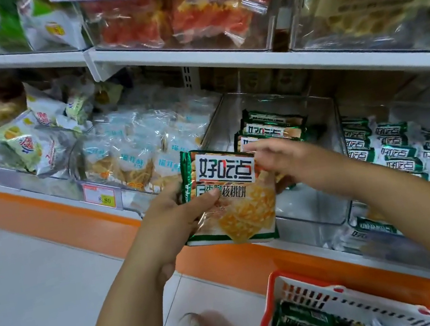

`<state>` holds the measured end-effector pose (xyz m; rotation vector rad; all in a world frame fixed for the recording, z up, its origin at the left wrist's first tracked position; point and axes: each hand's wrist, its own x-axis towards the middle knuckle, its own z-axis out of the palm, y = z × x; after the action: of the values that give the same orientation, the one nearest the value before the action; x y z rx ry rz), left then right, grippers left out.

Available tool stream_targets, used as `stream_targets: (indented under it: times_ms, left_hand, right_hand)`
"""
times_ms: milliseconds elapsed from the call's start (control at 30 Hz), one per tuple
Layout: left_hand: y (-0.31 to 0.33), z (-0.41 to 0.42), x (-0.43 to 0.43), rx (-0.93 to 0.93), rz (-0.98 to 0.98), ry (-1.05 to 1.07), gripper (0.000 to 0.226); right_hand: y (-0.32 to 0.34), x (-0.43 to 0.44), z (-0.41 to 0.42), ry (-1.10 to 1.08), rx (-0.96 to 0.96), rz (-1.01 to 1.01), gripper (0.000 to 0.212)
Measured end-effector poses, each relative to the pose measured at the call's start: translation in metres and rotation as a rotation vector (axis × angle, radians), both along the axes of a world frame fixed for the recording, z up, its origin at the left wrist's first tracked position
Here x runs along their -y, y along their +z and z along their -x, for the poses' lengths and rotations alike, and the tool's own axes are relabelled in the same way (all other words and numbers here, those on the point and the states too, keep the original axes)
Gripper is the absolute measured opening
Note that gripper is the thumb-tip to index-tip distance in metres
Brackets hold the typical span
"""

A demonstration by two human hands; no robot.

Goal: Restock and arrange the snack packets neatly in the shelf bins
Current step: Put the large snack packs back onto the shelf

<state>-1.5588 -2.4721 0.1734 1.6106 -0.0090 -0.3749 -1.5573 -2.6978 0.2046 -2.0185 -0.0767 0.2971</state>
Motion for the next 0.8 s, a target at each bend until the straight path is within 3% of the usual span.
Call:
stream_targets:
  times_ms: [67,133,267,400,567,700,800]
  left_hand:
    - [0.002,0.004,0.007,0.025,-0.001,-0.021,0.021]
    - [0.002,0.006,0.014,0.137,-0.042,0.002,0.024]
    - [-0.009,-0.001,0.013,0.341,-0.369,0.145,0.054]
    - [-0.026,-0.006,0.015,0.368,-0.509,0.033,0.062]
    - [-0.037,-0.008,0.01,0.411,-0.552,-0.004,0.063]
    - [-0.042,-0.009,0.005,0.464,-0.581,-0.031,0.061]
    - [-0.042,-0.008,0.005,0.45,-0.623,-0.039,0.073]
  right_hand:
    - [0.006,0.003,0.005,0.018,0.064,0.028,0.022]
    - [0.013,0.013,0.003,-0.096,0.159,0.077,0.024]
    - [0.006,0.039,-0.014,-0.353,0.293,0.32,0.024]
    - [-0.033,0.038,-0.032,-0.298,0.233,0.619,0.028]
    - [-0.059,0.025,-0.045,-0.354,0.293,0.775,0.023]
    - [-0.055,0.024,-0.049,-0.366,0.334,1.021,0.031]
    - [-0.049,0.023,-0.041,-0.365,0.424,1.048,0.039]
